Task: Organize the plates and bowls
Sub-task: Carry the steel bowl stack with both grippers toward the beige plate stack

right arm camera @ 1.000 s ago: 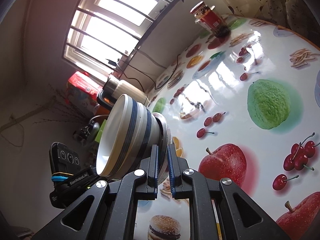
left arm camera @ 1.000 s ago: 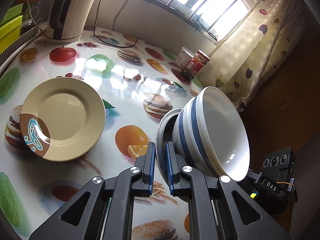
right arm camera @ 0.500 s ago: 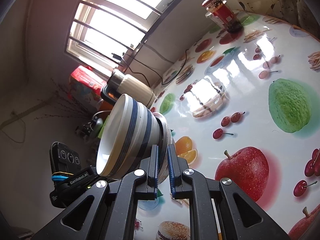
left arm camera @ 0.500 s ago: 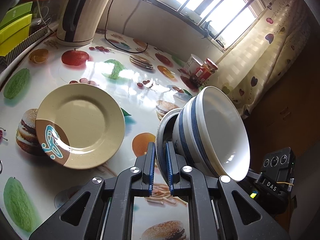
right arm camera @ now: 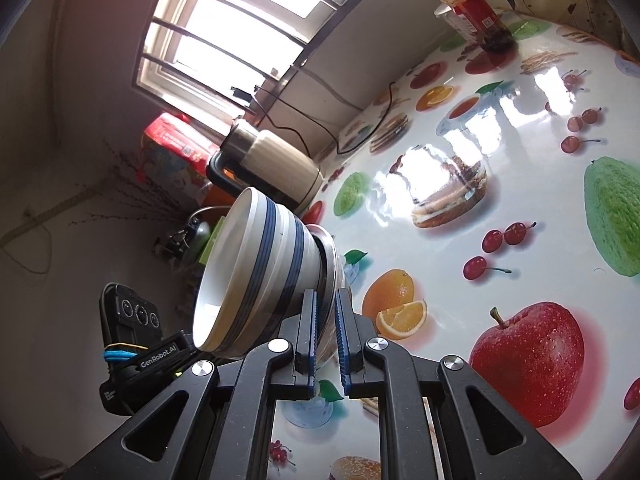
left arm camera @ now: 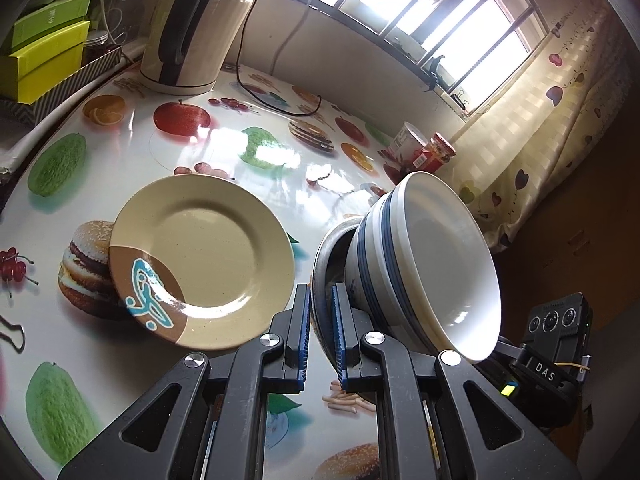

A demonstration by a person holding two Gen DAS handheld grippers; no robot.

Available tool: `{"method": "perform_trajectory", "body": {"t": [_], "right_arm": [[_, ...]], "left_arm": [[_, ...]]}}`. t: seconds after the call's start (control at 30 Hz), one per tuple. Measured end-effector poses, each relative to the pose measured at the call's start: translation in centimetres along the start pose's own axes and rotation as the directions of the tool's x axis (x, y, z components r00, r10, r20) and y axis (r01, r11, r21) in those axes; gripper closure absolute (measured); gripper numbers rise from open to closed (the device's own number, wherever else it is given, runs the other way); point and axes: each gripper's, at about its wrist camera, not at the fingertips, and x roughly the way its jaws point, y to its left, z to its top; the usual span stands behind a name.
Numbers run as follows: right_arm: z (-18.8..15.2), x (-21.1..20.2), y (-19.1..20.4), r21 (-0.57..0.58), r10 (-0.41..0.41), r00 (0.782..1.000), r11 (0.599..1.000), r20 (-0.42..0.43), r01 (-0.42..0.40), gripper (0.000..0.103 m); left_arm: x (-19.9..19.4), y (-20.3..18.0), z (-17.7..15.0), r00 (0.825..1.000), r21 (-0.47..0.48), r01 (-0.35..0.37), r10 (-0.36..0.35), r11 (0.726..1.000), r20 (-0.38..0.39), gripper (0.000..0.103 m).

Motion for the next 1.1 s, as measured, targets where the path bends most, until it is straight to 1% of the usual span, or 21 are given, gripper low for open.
{"method": "perform_trajectory", "body": {"t": [0.7, 1.1], "right_arm": [[0.6, 3.9, 1.5, -0.029, 0.014, 0.998, 0.999, -0.062, -0.016, 0.092], [1.0, 6.5, 2.0, -0.04, 0.024, 0.995, 0.999, -0.1, -0.028, 0.092]], "left_arm": [[-0.8, 2.9, 1.3, 0.999, -0.039, -0.034, 0.035, 0.999, 0.026, 0.092], [-1.0, 5.3, 2.2, 0.997, -0.074, -0.057, 0.06, 0.996, 0.038, 0.092]]}}
